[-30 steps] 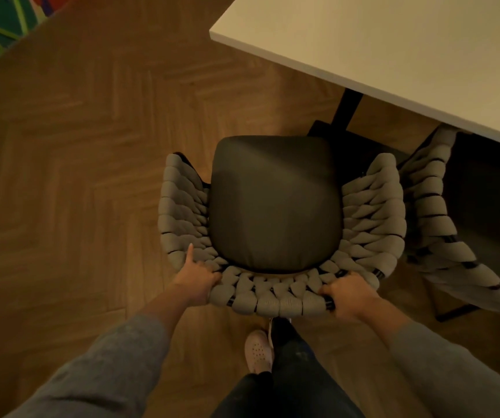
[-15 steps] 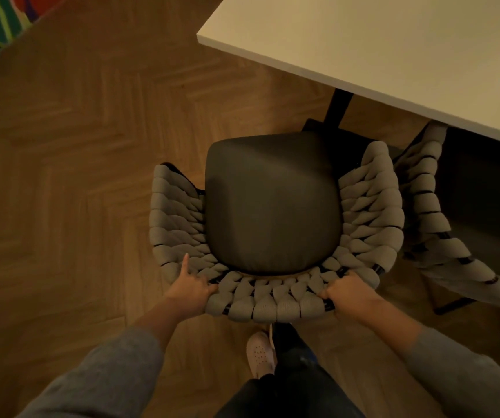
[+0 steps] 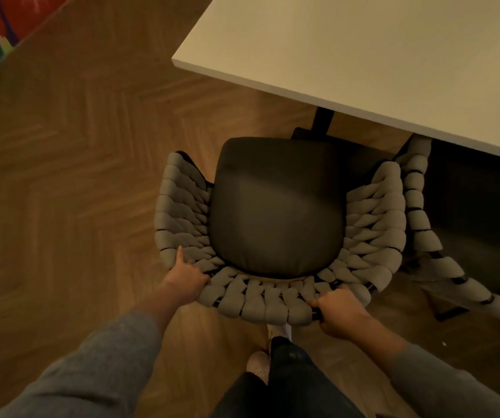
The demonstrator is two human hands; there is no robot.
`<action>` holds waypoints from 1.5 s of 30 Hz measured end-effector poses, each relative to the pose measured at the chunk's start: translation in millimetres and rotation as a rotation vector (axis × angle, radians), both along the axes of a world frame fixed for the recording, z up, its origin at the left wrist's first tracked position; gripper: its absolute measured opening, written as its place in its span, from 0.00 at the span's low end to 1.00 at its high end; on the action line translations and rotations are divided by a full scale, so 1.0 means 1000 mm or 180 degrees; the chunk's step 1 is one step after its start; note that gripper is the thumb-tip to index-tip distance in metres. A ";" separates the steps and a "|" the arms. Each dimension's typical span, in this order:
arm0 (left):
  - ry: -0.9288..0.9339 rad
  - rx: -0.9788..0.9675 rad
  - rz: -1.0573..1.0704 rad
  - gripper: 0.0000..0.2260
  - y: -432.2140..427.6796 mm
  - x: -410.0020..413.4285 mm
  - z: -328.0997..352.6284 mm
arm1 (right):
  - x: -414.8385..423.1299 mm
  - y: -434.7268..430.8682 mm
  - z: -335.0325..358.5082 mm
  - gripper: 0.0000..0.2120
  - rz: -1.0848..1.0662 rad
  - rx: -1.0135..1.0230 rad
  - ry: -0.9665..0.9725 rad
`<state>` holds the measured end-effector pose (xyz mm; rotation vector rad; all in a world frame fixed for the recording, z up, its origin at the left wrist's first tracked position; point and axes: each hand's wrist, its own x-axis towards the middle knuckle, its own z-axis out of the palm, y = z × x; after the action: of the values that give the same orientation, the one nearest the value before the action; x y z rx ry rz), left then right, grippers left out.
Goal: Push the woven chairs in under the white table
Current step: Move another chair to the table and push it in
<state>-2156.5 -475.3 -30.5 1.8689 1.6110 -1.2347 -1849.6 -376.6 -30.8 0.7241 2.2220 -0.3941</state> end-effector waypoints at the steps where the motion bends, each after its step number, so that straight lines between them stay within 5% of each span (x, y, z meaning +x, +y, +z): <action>1: 0.0037 -0.0034 -0.0045 0.19 0.010 -0.004 0.000 | -0.003 0.004 -0.001 0.15 -0.0082 -0.0015 0.0053; 13: 0.0327 0.0213 -0.0282 0.21 0.118 -0.064 -0.009 | -0.058 0.065 -0.008 0.16 -0.0854 0.0106 0.0198; 26: -0.0045 0.0523 -0.0656 0.22 0.212 -0.114 -0.015 | -0.104 0.129 -0.023 0.20 -0.1416 0.0317 -0.0129; 45: -0.0486 0.0162 -0.1311 0.21 0.237 -0.141 -0.017 | -0.122 0.130 -0.023 0.23 -0.1699 0.0130 -0.0317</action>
<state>-2297.9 -238.1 -47.7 2.3463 1.2262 -1.1750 -1971.8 -246.5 -53.9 1.3330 1.9257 -0.5576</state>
